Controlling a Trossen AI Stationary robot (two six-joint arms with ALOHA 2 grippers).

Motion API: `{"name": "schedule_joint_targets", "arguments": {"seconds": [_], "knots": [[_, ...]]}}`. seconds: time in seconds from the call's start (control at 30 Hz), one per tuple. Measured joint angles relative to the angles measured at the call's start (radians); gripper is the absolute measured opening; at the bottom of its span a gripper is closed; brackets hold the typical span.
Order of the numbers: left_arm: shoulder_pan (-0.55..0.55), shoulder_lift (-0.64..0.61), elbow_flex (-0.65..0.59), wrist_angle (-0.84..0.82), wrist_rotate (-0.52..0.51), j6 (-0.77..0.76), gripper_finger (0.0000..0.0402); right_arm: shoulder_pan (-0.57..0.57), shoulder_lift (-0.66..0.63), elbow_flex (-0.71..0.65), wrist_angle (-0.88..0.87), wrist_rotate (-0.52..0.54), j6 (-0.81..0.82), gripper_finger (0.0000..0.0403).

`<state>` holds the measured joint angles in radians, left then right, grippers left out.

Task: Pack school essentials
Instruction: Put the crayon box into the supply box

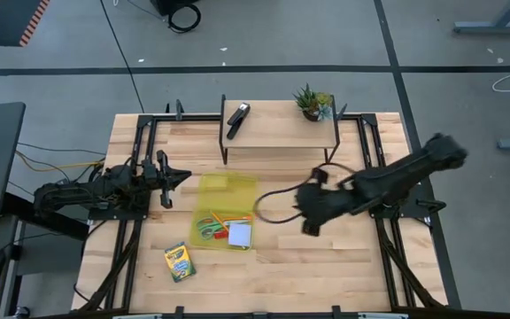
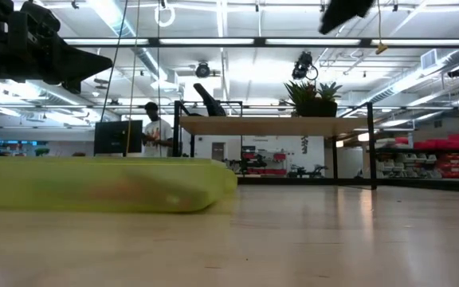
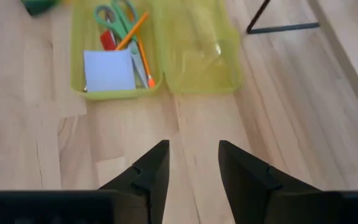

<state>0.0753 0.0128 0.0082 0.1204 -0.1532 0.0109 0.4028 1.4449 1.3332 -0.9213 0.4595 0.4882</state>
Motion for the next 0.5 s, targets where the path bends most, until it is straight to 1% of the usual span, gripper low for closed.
{"name": "schedule_joint_targets", "arguments": {"seconds": [0.1,0.23,0.3,0.4,0.5], "knots": [[0.0,0.0,0.0,0.0,0.0,0.0,0.0029,0.012,-0.167,-0.19,0.136,0.02,0.012,0.0131],[0.0,0.0,0.0,0.021,0.0,0.001,0.0034,0.011,-0.359,-0.396,0.291,0.024,0.011,0.0111],[0.0,0.0,0.0,0.065,0.0,0.0,0.0036,0.01,-0.438,-0.475,0.319,0.035,0.01,0.0102],[0.0,0.0,0.0,0.076,0.0,-0.004,0.0034,0.004,-0.541,-0.578,0.324,0.065,0.02,0.0091],[0.0,0.0,0.0,0.091,0.0,-0.085,0.003,0.003,-0.64,-0.674,0.353,0.073,0.027,0.0081]]}}
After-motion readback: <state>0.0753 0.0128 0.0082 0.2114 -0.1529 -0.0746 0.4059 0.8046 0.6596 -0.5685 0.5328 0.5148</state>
